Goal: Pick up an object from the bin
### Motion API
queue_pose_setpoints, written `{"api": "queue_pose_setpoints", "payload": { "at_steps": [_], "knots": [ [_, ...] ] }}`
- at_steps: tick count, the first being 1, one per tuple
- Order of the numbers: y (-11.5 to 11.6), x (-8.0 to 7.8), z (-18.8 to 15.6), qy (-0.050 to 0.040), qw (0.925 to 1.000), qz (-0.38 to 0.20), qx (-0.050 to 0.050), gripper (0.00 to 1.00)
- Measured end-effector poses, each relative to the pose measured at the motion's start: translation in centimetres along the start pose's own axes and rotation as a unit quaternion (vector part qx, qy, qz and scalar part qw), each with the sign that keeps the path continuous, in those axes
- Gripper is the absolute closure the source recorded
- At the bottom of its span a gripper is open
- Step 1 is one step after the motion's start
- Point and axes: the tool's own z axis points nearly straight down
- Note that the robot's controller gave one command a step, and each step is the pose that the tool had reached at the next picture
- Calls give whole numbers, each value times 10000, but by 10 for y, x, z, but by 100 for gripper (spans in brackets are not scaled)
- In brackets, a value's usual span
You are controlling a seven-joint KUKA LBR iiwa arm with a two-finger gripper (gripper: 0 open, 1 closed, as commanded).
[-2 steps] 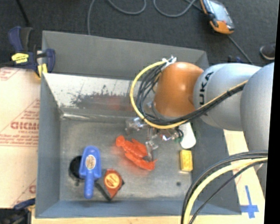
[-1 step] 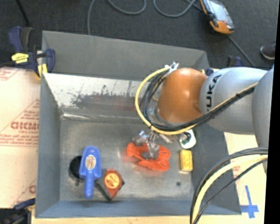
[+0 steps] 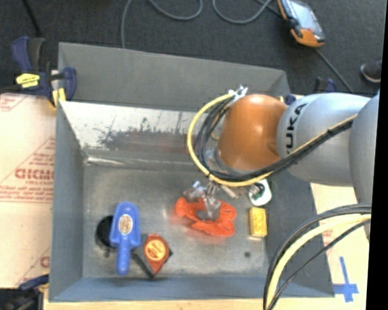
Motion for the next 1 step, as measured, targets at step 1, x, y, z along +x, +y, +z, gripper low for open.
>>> {"api": "queue_pose_setpoints", "payload": {
  "at_steps": [1],
  "knots": [
    [7,-1,-130,-3,9999,146,1,100]
  ]
}}
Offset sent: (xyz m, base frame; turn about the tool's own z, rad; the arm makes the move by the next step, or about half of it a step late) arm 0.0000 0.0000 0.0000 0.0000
